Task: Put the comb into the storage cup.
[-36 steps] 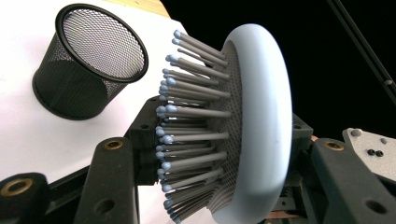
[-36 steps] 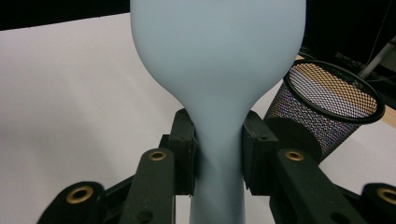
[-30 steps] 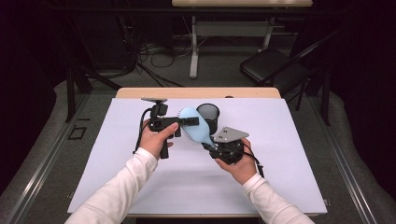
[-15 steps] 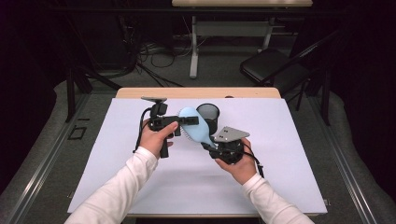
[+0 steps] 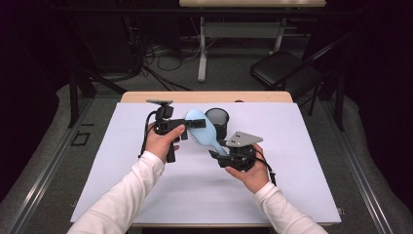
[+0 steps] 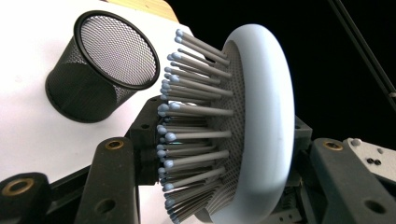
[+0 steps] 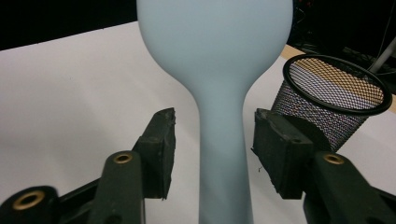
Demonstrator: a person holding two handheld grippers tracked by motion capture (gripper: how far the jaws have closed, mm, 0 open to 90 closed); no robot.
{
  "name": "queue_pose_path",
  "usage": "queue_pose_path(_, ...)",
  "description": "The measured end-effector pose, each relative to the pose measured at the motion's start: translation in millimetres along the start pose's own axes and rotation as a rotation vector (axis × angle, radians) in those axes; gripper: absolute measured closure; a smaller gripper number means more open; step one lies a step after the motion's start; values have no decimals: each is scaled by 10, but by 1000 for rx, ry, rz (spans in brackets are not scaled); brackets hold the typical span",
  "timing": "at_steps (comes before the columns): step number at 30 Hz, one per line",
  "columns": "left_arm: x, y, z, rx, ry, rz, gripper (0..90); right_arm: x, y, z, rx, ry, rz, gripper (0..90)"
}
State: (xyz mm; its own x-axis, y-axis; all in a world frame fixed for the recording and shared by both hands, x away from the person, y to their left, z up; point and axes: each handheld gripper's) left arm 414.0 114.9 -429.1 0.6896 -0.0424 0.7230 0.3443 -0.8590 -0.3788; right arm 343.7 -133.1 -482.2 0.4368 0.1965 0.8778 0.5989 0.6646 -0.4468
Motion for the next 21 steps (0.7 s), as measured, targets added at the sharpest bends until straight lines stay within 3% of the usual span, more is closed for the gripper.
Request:
queue_pose_path(9,42,-2,-2,5,2,-4,479,18,-31,7,11,9,9,358)
queue_pose_path(21,117,-22,-3,46,8,-12,481,59,-114,-2,14,9,-3,353)
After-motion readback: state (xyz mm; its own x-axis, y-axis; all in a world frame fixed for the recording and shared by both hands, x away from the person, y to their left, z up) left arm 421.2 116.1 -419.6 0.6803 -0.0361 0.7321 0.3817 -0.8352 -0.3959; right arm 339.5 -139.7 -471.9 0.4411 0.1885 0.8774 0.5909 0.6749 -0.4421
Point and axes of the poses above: each handheld gripper's, and its own axes: y roughly forward along the jaws, x roughly out of its top, z roughly to its left, and after that the axes turned 14 degrees about y, right-handed
